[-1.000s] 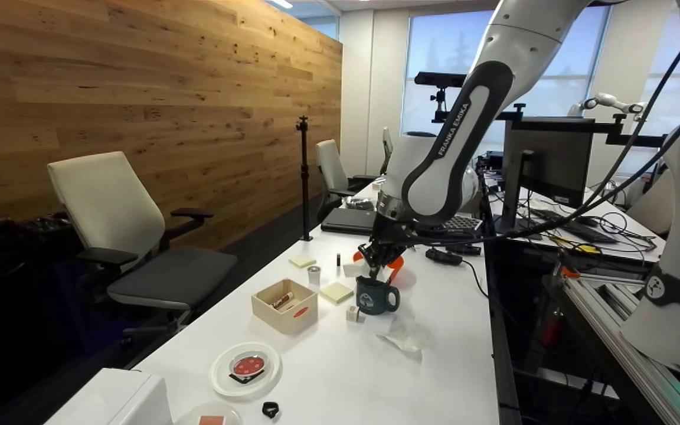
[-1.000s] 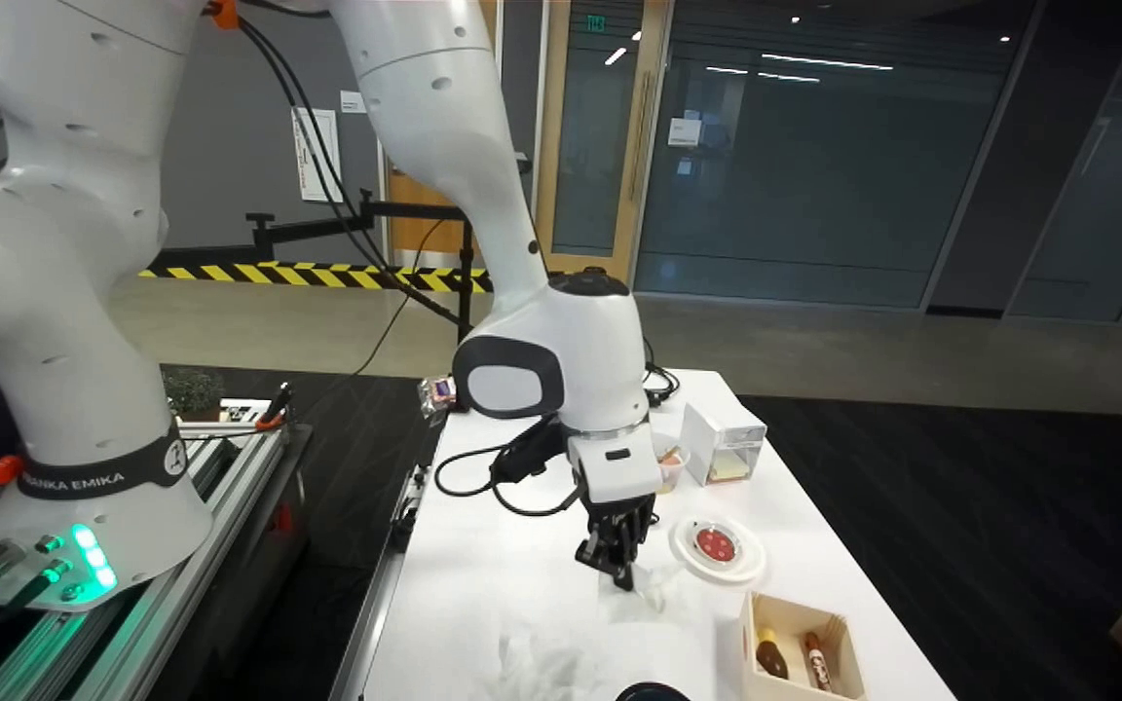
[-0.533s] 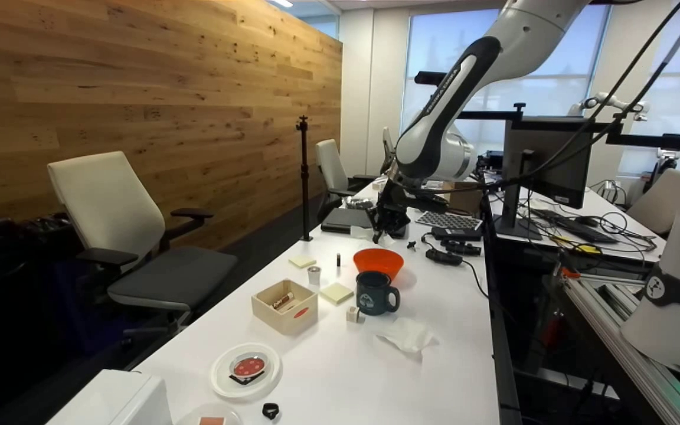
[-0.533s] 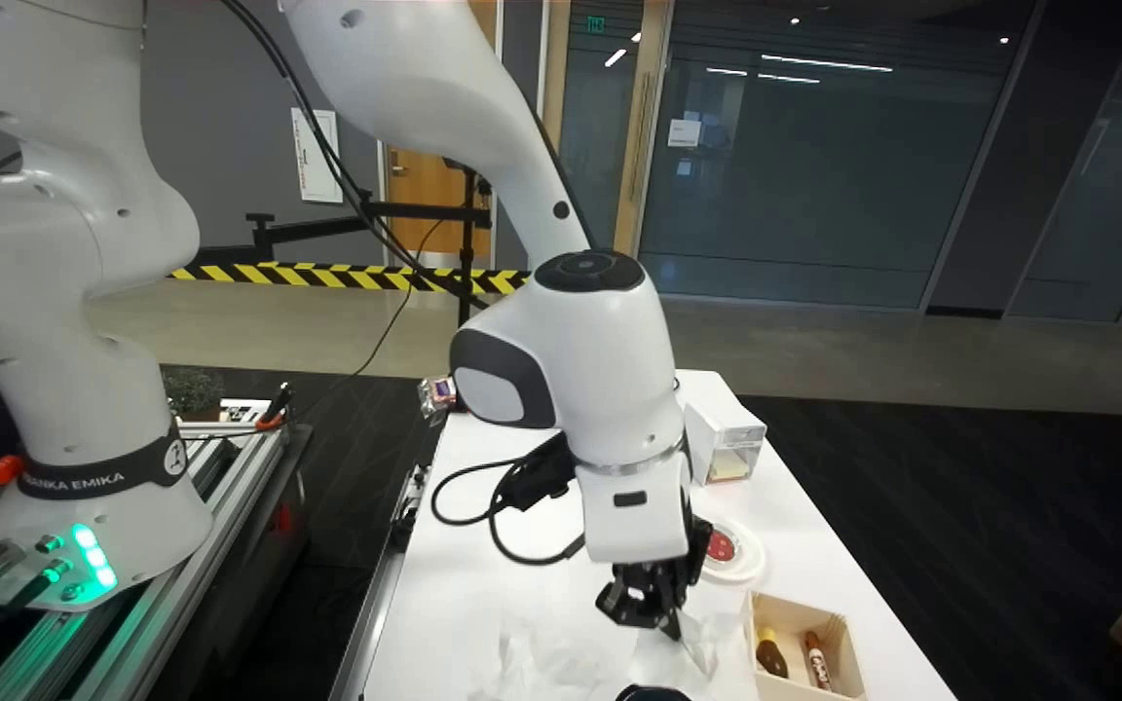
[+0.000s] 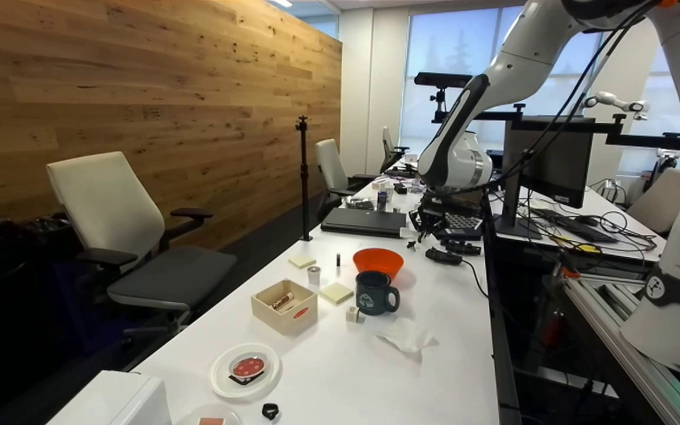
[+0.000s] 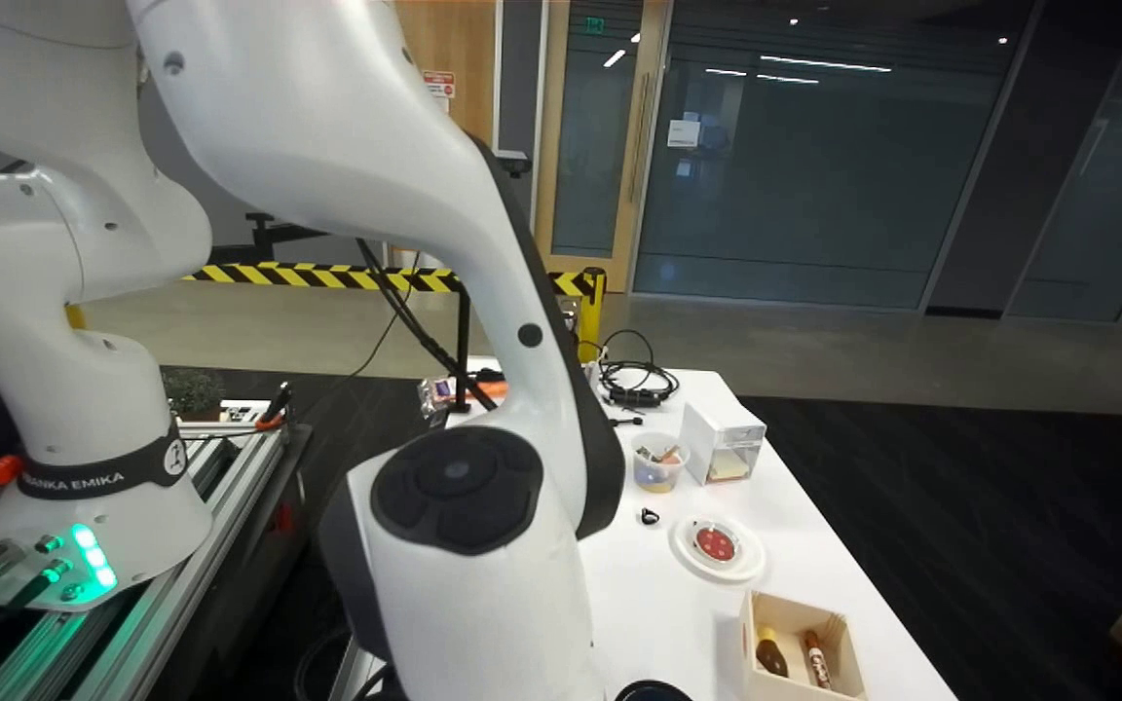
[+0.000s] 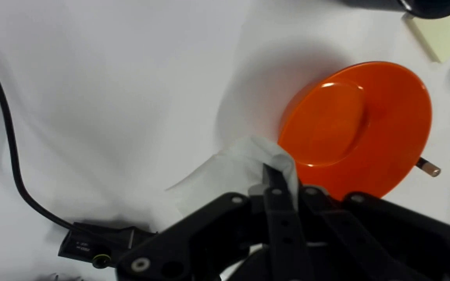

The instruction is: Use the paper towel to wipe the table

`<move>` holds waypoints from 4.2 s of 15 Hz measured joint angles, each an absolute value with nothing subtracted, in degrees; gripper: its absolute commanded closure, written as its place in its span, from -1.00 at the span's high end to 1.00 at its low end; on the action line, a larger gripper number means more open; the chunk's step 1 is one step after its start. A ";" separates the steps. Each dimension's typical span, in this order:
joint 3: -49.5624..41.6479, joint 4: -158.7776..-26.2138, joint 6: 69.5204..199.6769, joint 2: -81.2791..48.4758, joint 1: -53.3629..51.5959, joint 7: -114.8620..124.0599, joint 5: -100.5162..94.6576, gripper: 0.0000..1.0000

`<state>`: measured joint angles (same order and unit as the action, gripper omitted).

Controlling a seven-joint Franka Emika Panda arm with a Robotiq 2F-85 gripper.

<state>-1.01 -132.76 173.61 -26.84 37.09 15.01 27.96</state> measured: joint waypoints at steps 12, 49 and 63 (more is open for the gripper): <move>2.61 -131.76 173.72 -28.60 34.02 1.99 23.02 -0.99; -23.73 -147.42 192.10 -23.08 -15.23 -19.14 5.31 -0.99; -20.99 -144.58 177.24 -23.52 -7.94 -6.30 4.55 -0.99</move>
<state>-20.99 -144.58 177.24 -23.52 -7.94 -6.30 4.55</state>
